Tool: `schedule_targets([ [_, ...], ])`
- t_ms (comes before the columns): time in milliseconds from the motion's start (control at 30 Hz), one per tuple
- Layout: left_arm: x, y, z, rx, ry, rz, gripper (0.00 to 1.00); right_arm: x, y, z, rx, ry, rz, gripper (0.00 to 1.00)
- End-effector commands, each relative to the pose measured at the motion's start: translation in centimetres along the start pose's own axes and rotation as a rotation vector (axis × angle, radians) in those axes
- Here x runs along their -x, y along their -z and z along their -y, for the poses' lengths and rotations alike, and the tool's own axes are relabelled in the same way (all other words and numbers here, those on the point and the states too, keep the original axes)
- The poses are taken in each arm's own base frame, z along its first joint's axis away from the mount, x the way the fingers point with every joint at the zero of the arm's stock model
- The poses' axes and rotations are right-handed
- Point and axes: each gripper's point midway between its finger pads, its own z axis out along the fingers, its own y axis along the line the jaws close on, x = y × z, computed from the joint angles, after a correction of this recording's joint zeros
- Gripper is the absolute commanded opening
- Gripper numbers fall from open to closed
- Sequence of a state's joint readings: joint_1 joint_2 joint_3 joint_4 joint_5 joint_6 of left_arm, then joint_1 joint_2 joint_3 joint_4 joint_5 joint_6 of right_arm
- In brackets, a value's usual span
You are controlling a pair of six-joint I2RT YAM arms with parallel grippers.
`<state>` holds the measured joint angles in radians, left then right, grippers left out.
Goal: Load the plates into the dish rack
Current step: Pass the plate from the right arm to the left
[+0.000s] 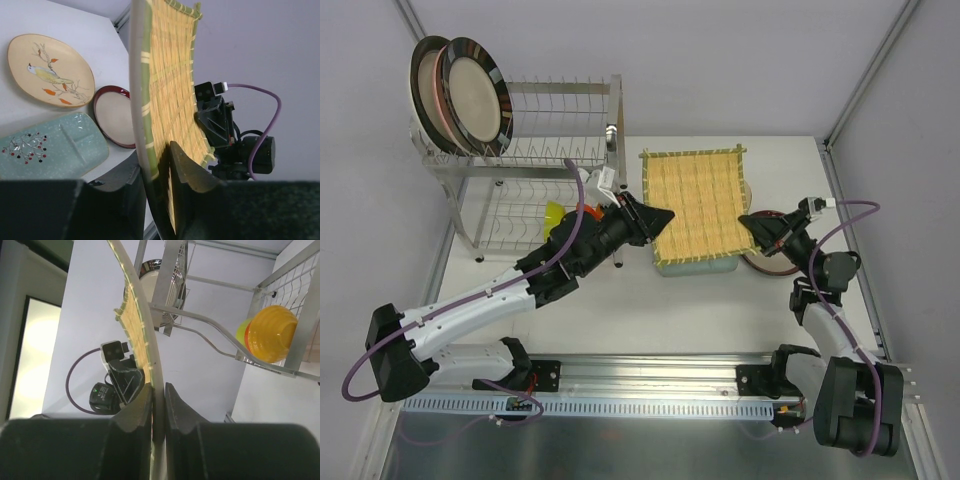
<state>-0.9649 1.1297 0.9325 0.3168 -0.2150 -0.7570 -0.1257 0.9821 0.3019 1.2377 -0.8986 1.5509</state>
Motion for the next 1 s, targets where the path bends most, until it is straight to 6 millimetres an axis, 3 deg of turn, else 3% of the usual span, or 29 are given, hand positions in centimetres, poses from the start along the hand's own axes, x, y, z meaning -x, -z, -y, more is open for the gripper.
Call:
schedule_targets([
  [0, 2.8, 1.1, 2.7, -0.088, -0.004, 0.09, 0.17, -0.5, 0.0, -1.9, 0.081, 0.142, -0.011, 0.01],
  [100, 3.5, 1.4, 3.1, -0.098, -0.016, 0.107, 0.01, -0.6, 0.0, -0.9, 0.046, 0.167, -0.015, 0.01],
  [200, 4.0, 1.5, 3.5, -0.109, -0.038, 0.117, 0.0, -0.8, 0.1, 0.2, -0.009, 0.177, -0.029, 0.07],
  [300, 4.8, 1.8, 4.2, -0.127, -0.077, 0.133, 0.0, -0.9, 0.3, 1.2, -0.06, 0.211, -0.025, 0.29],
  [333, 5.2, 1.8, 4.6, -0.136, -0.09, 0.139, 0.0, -1.0, 0.5, 1.8, -0.088, 0.229, -0.027, 0.43],
  [433, 6.2, 2.1, 5.5, -0.157, -0.147, 0.154, 0.0, -1.0, 0.5, 2.4, -0.128, 0.246, -0.039, 0.65],
  [533, 7.4, 2.4, 6.4, -0.167, -0.216, 0.171, 0.0, -1.2, 0.6, 3.0, -0.15, 0.243, -0.057, 0.78],
  [867, 11.1, 3.4, 8.8, -0.178, -0.426, 0.223, 0.0, -1.4, 1.2, 5.9, -0.268, 0.272, -0.086, 0.9],
  [967, 12.5, 4.0, 10.1, -0.202, -0.479, 0.255, 0.0, -1.3, 1.8, 7.7, -0.343, 0.281, -0.092, 0.91],
])
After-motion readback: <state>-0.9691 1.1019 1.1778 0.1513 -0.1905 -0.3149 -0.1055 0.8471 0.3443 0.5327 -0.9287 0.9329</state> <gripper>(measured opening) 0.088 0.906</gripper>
